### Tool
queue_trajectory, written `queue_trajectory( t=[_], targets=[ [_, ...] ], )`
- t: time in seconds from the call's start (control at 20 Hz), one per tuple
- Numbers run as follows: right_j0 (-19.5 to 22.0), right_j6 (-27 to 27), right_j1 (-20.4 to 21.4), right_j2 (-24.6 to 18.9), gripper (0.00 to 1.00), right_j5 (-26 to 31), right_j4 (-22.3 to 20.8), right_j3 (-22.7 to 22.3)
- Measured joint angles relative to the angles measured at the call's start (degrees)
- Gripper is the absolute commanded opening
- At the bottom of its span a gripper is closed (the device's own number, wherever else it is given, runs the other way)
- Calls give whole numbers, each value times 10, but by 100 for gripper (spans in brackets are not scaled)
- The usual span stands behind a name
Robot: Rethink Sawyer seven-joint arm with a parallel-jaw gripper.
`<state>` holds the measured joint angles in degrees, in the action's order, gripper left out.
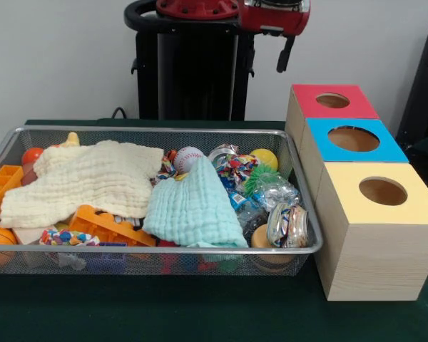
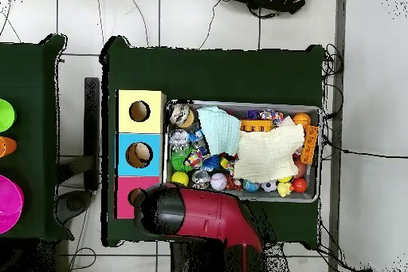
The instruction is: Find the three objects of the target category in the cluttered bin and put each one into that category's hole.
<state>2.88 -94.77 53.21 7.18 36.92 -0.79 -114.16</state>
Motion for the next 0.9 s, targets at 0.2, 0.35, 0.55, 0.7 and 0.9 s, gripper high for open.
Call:
queue_trajectory(
  t=[0.2,0.35,0.55,0.7,0.9],
  targets=[
    [13,0,-16,0,100,0,0,10],
    [21,0,-27,0,100,-1,0,18],
    [38,0,-47,0,100,-12,1,27],
    [48,0,-60,0,100,-28,1,30],
    [56,0,-81,0,100,-65,0,31]
  ],
)
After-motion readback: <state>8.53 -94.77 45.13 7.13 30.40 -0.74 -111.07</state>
